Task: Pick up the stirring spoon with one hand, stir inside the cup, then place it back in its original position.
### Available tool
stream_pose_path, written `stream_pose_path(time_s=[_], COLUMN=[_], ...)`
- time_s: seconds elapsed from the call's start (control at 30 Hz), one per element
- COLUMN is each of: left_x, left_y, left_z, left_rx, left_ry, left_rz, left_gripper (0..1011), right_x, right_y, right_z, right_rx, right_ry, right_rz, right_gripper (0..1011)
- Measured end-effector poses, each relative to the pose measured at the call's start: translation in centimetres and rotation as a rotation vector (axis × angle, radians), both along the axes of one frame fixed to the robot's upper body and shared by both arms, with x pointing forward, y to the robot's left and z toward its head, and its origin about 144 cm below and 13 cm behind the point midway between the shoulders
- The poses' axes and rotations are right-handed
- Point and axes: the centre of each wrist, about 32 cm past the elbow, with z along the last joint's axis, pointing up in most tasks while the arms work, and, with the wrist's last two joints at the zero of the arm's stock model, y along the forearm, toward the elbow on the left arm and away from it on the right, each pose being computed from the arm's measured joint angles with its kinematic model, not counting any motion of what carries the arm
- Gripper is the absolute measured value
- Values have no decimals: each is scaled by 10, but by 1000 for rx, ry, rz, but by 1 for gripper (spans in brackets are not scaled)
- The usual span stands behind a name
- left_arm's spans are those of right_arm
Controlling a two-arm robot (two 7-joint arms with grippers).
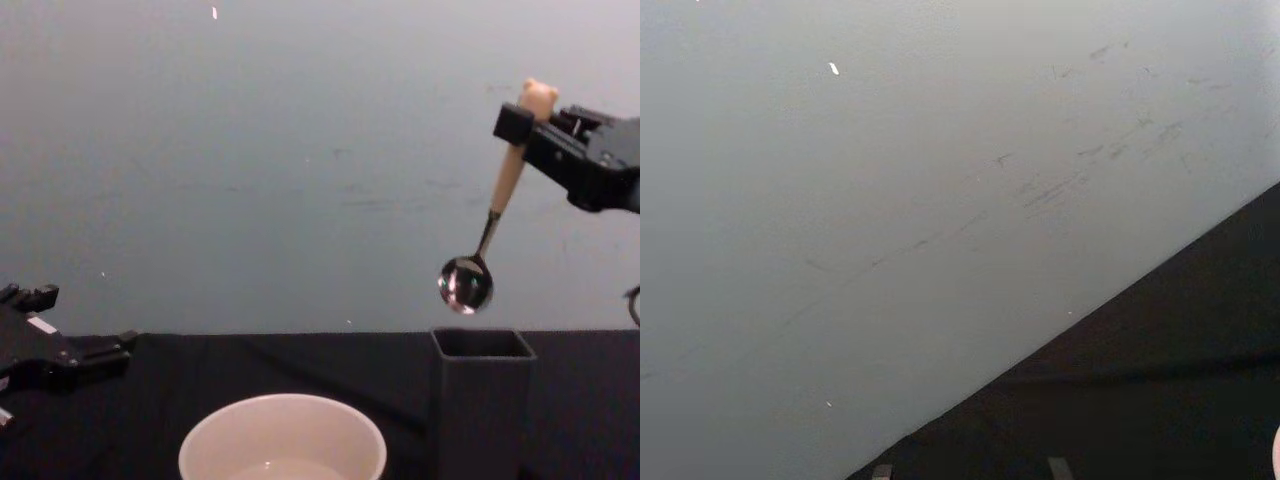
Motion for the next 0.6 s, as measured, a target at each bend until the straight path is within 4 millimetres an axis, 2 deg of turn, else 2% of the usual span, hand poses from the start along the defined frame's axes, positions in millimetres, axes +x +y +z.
stream_pose_path(time_s=[0.6], left_x=[0], left_y=[0], left_z=[0], left_rx=[0], left_ry=[0], left_rz=[0], left_gripper=[1002], right_x=[-6], right_y=[-3], right_z=[-11], right_rx=[-13], right_ry=[66], right_rz=[-17], right_gripper=[202])
